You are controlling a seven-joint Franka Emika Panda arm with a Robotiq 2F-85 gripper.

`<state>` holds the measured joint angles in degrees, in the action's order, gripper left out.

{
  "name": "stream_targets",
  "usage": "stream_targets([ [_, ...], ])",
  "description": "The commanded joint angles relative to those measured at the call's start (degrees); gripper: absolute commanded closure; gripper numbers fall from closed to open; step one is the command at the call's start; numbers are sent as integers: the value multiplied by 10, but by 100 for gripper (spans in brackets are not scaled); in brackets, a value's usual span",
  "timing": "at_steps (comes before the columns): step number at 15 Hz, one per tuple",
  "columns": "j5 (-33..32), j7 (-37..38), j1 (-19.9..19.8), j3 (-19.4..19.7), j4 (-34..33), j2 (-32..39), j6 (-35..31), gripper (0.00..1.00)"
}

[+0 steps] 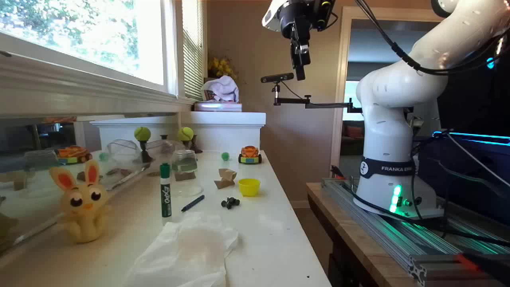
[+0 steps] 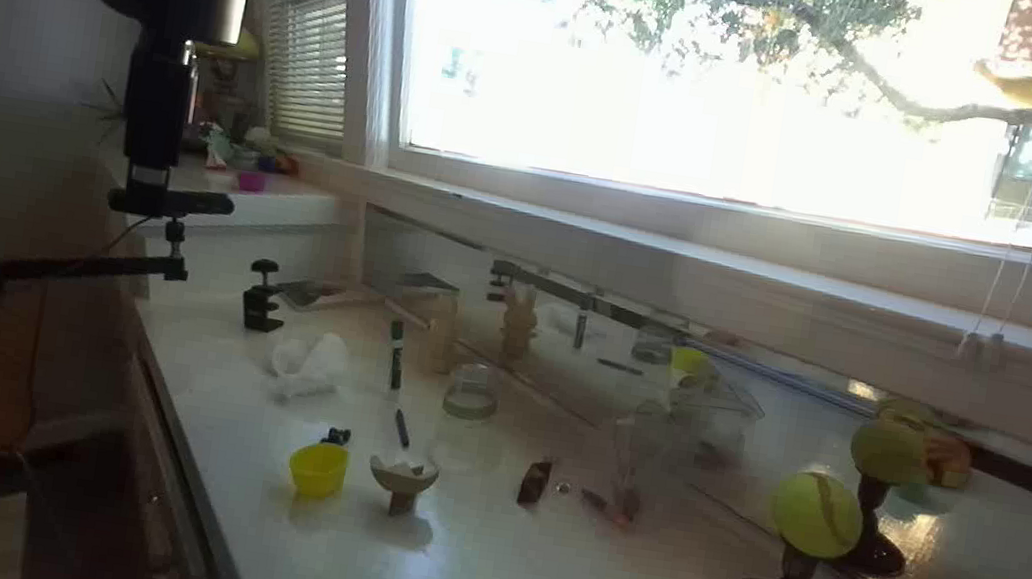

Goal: Put the tennis ball on top of the clear cup

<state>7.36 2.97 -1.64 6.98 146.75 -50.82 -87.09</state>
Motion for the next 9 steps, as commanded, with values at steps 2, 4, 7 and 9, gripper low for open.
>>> stream_targets([
  [2,7,-9,-15,-10,-1,2,2,0],
  [4,7,-9,-15,-10,-1,2,2,0],
  [7,7,-9,-15,-10,-1,2,2,0],
  [9,9,7,-22,-11,-6,9,-6,0],
])
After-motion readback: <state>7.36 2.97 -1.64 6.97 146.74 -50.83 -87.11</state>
